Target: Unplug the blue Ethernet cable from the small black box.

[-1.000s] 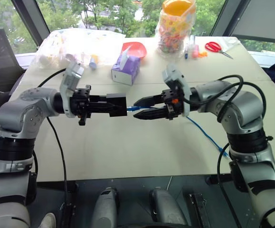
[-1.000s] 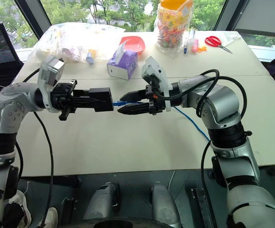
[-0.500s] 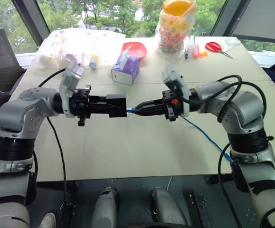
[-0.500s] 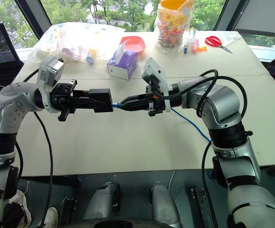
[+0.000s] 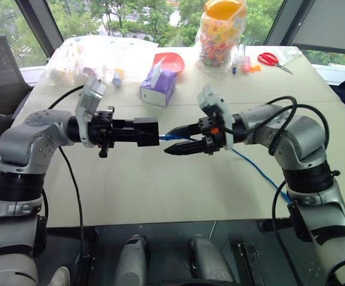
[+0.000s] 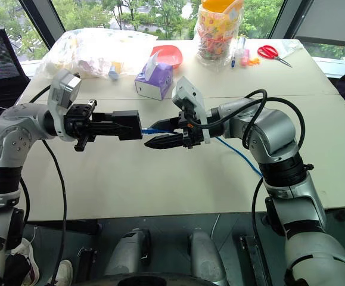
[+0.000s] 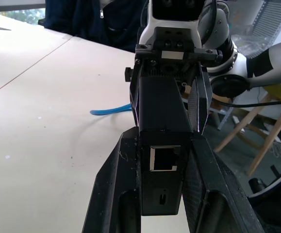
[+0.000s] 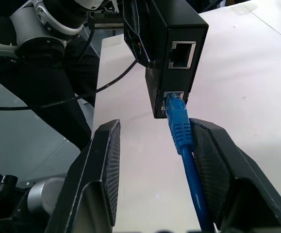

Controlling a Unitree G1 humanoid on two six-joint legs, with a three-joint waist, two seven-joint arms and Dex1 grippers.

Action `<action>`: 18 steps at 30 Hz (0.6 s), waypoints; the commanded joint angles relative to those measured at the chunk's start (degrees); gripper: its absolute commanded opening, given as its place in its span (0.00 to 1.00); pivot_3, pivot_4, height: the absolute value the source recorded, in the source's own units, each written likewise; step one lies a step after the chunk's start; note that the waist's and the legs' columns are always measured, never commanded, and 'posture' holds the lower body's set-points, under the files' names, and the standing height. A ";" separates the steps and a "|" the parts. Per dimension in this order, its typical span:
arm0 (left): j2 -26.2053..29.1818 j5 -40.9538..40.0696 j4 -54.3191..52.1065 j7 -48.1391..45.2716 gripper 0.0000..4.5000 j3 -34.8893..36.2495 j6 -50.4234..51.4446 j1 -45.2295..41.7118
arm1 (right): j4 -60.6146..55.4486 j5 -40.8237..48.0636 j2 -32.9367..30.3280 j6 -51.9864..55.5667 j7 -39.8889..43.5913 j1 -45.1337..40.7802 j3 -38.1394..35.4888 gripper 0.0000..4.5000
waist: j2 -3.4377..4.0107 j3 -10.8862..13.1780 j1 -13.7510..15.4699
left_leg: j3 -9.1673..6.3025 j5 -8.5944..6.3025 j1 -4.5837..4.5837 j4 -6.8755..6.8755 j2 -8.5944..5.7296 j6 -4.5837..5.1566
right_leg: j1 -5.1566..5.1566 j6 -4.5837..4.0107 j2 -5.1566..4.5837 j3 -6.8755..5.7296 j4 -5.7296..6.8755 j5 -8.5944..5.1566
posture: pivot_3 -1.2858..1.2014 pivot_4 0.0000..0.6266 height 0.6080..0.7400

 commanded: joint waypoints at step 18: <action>-0.04 -0.49 -1.75 0.68 0.11 1.25 -0.78 -0.33 | -0.71 2.01 0.68 1.32 -0.20 -3.46 -0.44 0.01 | 0.00 0.00 -0.01 | 0.00 0.00 0.00 0.00 0.00 0.00 | 0.00 0.00 0.00 0.00 0.01 0.00 | 0.52 0.24 0.96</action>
